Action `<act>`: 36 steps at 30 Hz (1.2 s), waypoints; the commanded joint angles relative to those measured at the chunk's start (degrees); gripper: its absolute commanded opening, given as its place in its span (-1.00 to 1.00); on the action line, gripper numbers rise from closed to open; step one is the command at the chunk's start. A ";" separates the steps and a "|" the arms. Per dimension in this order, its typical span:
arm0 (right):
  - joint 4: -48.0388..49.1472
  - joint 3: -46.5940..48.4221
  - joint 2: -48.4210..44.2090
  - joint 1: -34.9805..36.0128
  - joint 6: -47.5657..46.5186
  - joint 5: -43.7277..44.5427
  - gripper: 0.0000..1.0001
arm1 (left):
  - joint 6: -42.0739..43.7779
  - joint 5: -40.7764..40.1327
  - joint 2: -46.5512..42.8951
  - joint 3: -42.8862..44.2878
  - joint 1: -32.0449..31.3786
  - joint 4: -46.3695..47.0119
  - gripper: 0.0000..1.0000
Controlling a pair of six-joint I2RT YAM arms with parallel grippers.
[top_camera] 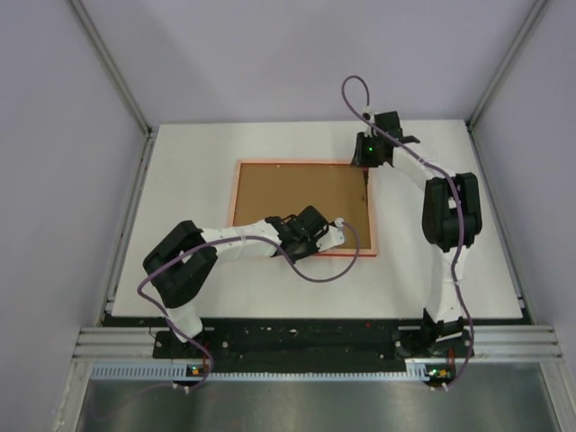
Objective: Take the photo out of the frame
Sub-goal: Release the photo frame item from the photo frame.
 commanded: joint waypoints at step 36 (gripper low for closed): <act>11.10 -13.82 -21.68 -0.16 -1.29 -0.85 -1.00 | -5.26 -8.05 -9.33 4.99 22.55 -1.76 0.97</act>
